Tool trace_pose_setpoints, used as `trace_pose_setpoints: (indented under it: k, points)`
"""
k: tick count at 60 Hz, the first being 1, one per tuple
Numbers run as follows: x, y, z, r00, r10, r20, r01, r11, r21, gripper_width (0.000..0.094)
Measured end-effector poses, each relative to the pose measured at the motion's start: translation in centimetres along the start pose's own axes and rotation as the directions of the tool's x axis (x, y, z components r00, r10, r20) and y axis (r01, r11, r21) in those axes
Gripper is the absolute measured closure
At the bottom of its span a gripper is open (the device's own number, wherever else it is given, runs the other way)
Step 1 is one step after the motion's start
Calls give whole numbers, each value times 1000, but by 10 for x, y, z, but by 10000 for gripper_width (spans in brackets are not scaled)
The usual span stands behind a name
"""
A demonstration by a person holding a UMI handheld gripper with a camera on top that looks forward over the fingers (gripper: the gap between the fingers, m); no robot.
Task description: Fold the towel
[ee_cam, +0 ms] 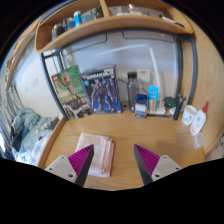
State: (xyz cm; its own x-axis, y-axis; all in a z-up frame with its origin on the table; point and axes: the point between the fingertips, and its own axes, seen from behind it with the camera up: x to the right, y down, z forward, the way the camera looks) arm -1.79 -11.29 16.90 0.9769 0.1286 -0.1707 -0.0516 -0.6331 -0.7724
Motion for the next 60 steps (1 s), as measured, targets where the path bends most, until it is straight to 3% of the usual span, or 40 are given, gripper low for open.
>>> trace_pose_setpoints:
  k: [11, 24, 60]
  points:
    - [37, -34, -87, 997, -71, -4, 71, 994, 84, 105]
    - [81, -32, -144, 998, -60, -25, 62, 992, 106, 108]
    - [125, -11, -177, 994, -50, -100, 62, 991, 119, 105]
